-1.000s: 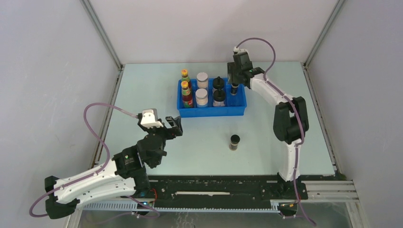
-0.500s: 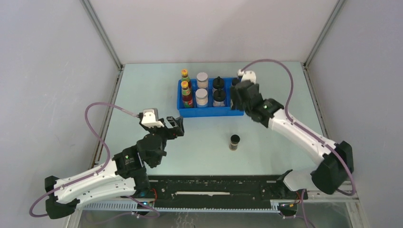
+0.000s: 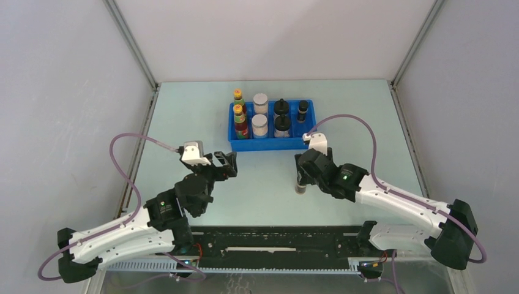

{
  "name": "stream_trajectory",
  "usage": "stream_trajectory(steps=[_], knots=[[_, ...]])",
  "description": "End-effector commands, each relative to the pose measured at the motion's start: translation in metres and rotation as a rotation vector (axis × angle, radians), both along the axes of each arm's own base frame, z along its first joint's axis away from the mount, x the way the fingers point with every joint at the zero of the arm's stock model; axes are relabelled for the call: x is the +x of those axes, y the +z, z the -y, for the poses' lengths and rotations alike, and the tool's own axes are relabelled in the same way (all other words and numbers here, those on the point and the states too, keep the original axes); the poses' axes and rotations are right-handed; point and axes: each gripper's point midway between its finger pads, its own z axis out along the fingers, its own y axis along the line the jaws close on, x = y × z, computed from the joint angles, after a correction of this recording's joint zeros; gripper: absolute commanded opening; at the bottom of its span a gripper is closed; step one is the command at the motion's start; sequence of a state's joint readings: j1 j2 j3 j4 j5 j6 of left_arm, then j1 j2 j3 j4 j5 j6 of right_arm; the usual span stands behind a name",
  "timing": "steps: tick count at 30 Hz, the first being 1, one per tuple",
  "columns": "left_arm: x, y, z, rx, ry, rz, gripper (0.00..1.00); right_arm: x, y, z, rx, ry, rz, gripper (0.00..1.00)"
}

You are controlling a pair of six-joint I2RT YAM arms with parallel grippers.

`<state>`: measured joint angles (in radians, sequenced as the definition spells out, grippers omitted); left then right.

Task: Organize the condiment bottles
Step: Pick up the bottle from the center of the board.

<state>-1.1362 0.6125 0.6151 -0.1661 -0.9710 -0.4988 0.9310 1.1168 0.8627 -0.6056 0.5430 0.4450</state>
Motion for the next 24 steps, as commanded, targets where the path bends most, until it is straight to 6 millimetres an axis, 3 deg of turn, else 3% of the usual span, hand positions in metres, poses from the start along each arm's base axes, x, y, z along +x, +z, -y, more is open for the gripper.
stream_trajectory(steps=[1, 8, 24], knots=[[-0.001, -0.002, 0.004, -0.028, -0.007, -0.002, 0.88, -0.007, -0.006, -0.009, 0.022, -0.014, -0.001, 0.75], [-0.001, -0.003, 0.004, -0.028, -0.004, -0.008, 0.88, -0.015, -0.009, -0.02, 0.031, 0.016, -0.009, 0.76], [-0.001, -0.005, 0.004, -0.025, -0.001, -0.013, 0.88, -0.022, -0.025, -0.027, 0.019, 0.031, -0.041, 0.76]])
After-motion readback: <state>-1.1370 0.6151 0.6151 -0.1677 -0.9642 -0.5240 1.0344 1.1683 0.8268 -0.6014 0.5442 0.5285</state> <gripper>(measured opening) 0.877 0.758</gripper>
